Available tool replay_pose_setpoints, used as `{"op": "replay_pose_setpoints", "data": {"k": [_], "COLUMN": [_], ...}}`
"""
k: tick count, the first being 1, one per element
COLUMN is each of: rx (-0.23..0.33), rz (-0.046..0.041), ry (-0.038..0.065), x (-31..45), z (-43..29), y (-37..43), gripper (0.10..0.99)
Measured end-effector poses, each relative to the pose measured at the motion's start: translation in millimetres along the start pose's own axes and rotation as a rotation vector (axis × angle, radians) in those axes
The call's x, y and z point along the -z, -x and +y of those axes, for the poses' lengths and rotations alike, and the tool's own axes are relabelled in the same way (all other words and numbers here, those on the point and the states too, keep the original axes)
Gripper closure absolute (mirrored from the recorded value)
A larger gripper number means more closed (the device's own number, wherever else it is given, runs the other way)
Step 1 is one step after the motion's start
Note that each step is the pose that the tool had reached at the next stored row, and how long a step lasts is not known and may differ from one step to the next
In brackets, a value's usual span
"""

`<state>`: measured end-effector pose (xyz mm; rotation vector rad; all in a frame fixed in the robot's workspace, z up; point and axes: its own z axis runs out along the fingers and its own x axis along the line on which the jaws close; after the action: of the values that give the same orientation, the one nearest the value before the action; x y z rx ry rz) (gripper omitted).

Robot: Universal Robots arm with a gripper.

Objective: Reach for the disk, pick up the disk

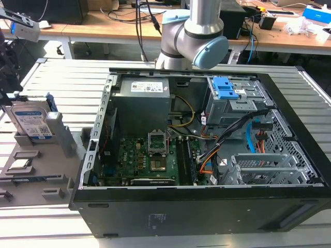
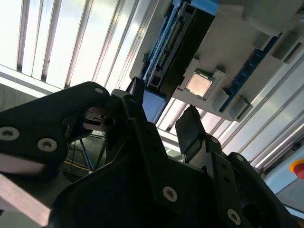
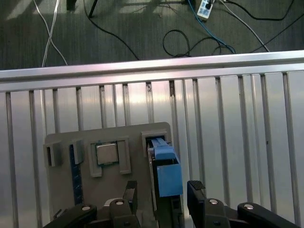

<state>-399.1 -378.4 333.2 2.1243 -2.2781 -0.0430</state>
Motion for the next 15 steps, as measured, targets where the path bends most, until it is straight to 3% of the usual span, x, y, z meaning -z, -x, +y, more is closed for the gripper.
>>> {"op": "replay_pose_setpoints", "data": {"k": [5, 15], "rx": [0.001, 0.001], "rz": [0.0000, 0.0000], "ry": [0.000, 0.000], "x": [-9.0, -18.5], "z": [0.1, -0.2], "y": [1.5, 1.6], "gripper": [0.545, 0.545]}}
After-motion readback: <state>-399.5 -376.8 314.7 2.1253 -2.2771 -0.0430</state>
